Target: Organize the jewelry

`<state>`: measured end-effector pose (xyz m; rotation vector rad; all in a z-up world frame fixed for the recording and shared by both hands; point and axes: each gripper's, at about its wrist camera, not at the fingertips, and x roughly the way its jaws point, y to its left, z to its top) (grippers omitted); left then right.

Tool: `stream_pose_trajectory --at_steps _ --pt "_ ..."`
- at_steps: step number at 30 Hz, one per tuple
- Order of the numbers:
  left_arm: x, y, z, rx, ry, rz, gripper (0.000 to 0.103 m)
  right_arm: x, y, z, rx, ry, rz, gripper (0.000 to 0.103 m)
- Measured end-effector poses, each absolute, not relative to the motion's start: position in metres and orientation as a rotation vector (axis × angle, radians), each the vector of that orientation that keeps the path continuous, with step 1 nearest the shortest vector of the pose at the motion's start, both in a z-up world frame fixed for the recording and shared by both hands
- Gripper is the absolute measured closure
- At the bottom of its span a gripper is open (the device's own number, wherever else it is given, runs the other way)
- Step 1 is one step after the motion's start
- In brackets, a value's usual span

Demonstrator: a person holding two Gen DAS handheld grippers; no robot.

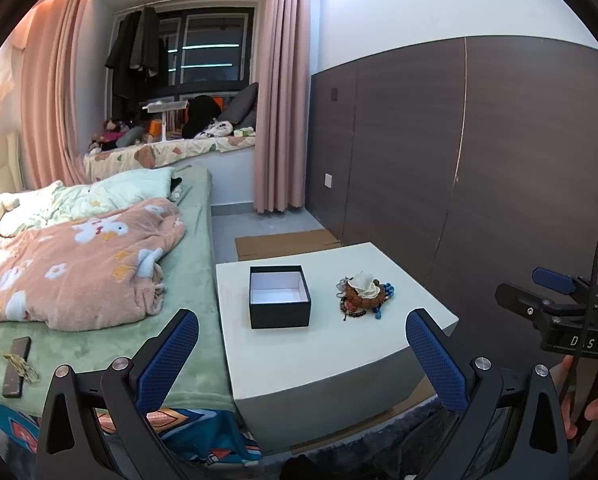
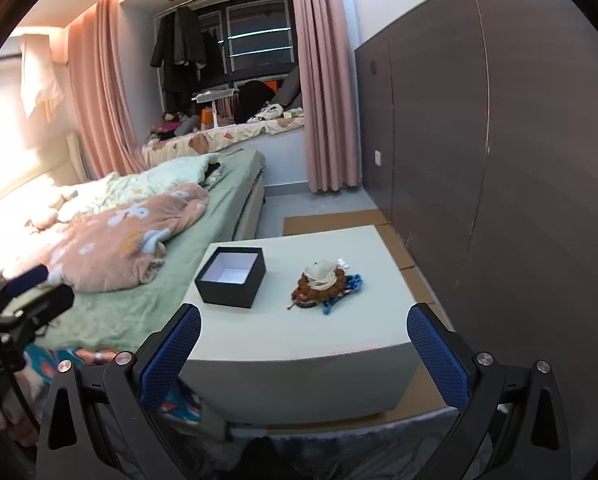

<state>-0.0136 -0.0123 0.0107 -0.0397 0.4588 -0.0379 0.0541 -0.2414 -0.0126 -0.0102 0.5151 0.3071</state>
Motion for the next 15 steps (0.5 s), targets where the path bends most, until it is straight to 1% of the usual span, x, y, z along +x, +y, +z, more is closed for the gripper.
stream_pose_trajectory --at_steps 5,15 --pt "-0.015 -0.001 0.002 -0.049 0.455 -0.039 0.0 0.054 -0.239 -0.013 0.002 0.523 0.339 0.0" --pt "-0.016 -0.01 0.001 -0.026 0.446 -0.05 0.0 0.051 -0.24 -0.013 0.02 0.518 0.344 0.0"
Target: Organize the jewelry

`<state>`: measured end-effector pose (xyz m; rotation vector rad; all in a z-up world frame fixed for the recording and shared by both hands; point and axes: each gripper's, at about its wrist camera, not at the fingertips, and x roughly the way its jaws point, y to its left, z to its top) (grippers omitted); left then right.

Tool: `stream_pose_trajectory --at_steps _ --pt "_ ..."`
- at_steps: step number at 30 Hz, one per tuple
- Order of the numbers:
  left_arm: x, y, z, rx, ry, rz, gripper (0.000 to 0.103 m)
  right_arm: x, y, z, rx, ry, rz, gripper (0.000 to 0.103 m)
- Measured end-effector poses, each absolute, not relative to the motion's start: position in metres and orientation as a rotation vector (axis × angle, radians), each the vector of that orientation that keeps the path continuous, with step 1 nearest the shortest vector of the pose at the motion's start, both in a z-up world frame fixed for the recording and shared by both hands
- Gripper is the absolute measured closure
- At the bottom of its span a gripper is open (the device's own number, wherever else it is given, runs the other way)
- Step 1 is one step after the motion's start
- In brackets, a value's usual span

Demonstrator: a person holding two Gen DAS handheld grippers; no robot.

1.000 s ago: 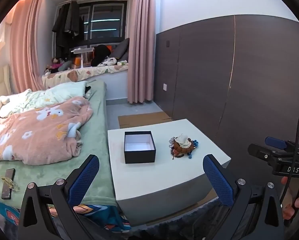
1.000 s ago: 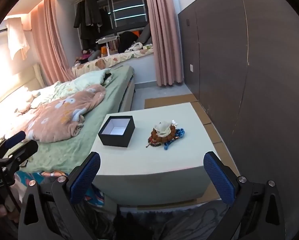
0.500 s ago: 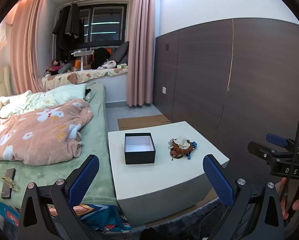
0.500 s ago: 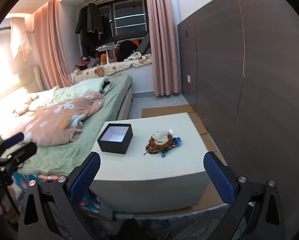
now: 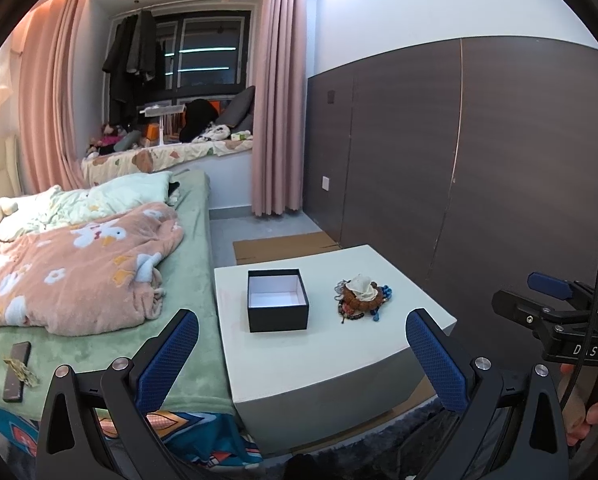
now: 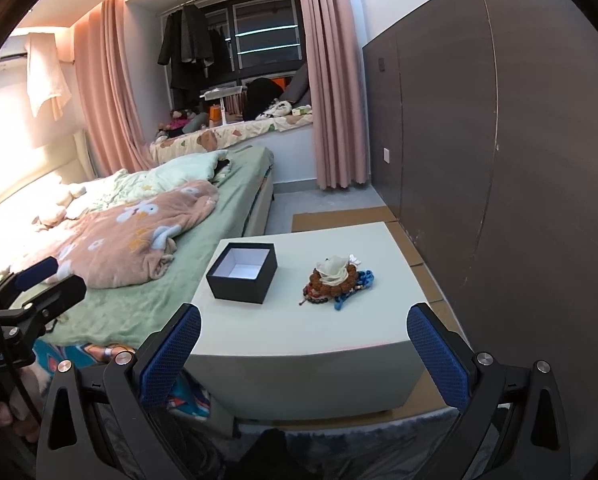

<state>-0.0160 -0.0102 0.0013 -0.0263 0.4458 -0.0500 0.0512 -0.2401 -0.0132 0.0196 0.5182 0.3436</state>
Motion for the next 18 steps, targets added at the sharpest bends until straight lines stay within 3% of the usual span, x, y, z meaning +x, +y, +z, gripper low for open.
stream_pose_trajectory --at_steps 18 --pt "-0.0128 -0.0135 0.0032 -0.021 0.454 -0.049 0.0 0.0478 -0.2406 -0.0137 -0.01 0.519 0.284 0.0"
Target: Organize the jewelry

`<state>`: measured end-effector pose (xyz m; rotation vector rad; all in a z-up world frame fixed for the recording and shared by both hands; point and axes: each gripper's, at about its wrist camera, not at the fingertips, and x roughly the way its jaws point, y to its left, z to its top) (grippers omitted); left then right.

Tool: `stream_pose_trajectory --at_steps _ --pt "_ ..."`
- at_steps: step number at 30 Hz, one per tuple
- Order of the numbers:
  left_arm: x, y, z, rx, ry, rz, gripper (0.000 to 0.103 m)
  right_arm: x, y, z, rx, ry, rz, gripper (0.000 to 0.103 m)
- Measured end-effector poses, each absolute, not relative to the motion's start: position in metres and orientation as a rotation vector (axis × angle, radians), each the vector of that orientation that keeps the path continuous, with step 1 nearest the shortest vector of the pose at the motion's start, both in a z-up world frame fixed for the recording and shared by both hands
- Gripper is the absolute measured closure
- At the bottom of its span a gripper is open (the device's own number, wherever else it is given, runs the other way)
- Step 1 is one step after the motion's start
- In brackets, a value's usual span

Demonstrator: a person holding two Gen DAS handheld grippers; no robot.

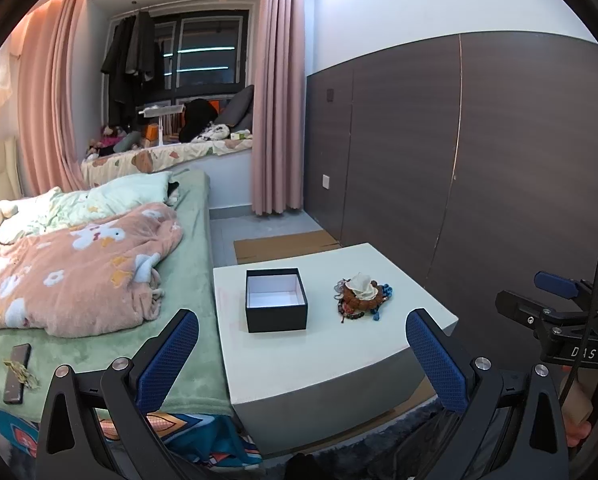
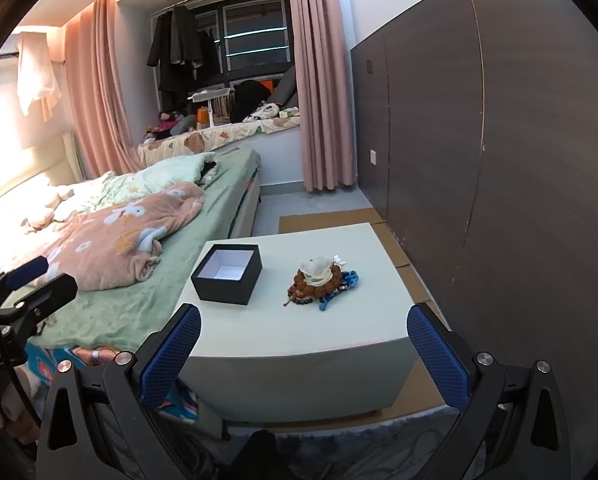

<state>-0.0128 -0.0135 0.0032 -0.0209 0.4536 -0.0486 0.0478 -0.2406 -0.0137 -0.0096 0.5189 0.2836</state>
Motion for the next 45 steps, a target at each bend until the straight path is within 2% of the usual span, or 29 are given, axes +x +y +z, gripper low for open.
stream_pose_trajectory --at_steps 27,45 --pt "-0.006 -0.015 0.0 -0.029 0.452 -0.063 0.0 0.055 -0.257 -0.019 -0.001 0.548 0.254 0.0" --pt "0.075 -0.022 -0.035 -0.062 0.536 -0.134 0.0 0.12 -0.287 -0.056 0.106 0.63 0.264 0.0"
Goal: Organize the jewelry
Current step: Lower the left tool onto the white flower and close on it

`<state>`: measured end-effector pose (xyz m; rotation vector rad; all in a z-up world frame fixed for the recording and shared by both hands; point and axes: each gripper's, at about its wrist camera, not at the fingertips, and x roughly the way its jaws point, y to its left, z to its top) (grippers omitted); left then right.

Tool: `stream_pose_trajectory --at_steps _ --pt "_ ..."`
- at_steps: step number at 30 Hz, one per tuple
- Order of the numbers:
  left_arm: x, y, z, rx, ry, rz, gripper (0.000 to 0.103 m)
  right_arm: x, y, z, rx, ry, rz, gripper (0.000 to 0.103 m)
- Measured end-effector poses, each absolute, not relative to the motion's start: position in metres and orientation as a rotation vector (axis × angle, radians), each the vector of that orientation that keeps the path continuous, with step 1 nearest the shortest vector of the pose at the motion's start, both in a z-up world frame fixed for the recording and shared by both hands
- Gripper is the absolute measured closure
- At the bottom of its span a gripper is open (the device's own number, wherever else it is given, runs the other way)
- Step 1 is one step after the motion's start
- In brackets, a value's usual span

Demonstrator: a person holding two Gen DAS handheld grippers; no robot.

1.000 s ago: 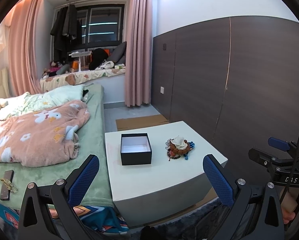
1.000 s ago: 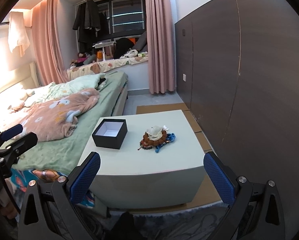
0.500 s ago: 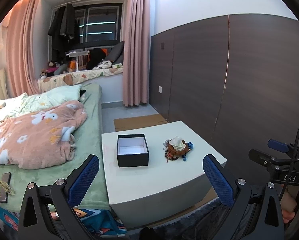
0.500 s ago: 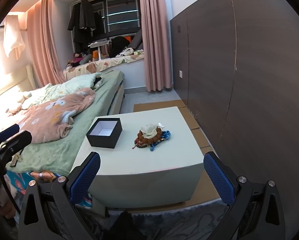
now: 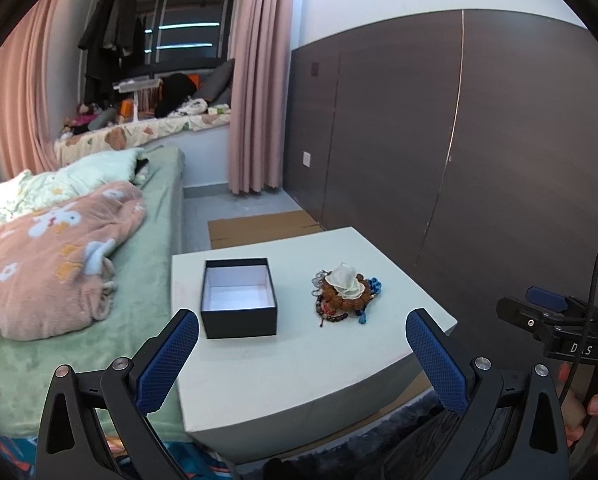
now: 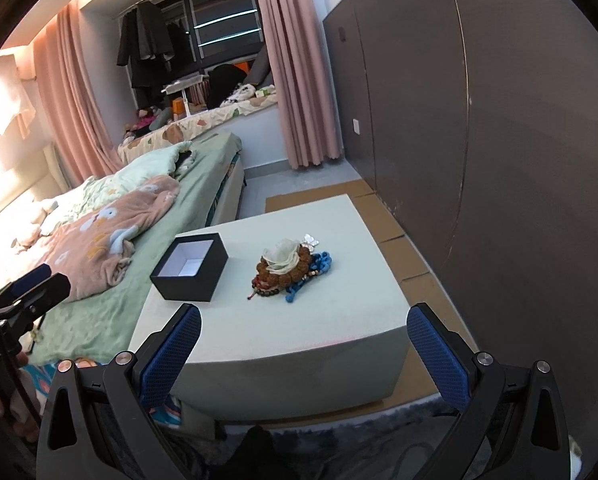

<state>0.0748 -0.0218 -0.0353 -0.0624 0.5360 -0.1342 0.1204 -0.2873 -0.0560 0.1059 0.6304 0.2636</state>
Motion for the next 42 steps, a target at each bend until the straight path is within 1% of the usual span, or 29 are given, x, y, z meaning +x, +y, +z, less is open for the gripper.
stream_pose_trajectory --at_steps 1,3,4,5,8,11,17,19,23,34,36,40,42 --pt "0.079 -0.023 -0.038 -0.065 0.54 -0.141 0.0 0.126 -0.289 -0.059 0.113 0.637 0.266 0.0" --pt "0.093 -0.026 -0.045 -0.069 0.556 -0.157 0.002 0.137 -0.293 -0.067 0.127 0.652 0.269 0.005" --pt "0.098 -0.027 -0.047 -0.07 0.563 -0.165 0.003 0.143 -0.295 -0.072 0.135 0.664 0.272 0.01" --pt "0.105 -0.03 -0.051 -0.07 0.575 -0.176 0.006 0.149 -0.297 -0.076 0.145 0.677 0.278 0.015" --pt "0.125 -0.037 -0.061 -0.07 0.612 -0.201 0.013 0.166 -0.302 -0.09 0.175 0.714 0.298 0.026" --pt "0.142 -0.045 -0.07 -0.074 0.641 -0.222 0.02 0.18 -0.306 -0.101 0.196 0.736 0.315 0.031" --pt "0.176 -0.057 -0.084 -0.088 0.699 -0.254 0.028 0.204 -0.311 -0.121 0.23 0.773 0.334 0.032" --pt "0.187 -0.061 -0.089 -0.09 0.717 -0.26 0.028 0.212 -0.314 -0.126 0.243 0.787 0.339 0.033" --pt "0.211 -0.068 -0.097 -0.084 0.75 -0.276 0.029 0.226 -0.317 -0.135 0.281 0.821 0.355 0.039" --pt "0.261 -0.094 -0.121 -0.046 0.833 -0.313 0.039 0.259 -0.325 -0.145 0.329 0.874 0.343 0.04" --pt "0.27 -0.101 -0.126 -0.025 0.849 -0.317 0.044 0.265 -0.328 -0.147 0.34 0.881 0.34 0.04" --pt "0.287 -0.108 -0.138 -0.007 0.881 -0.322 0.045 0.275 -0.331 -0.151 0.351 0.898 0.335 0.04" --pt "0.293 -0.111 -0.143 0.002 0.893 -0.319 0.049 0.28 -0.331 -0.154 0.355 0.908 0.334 0.04"
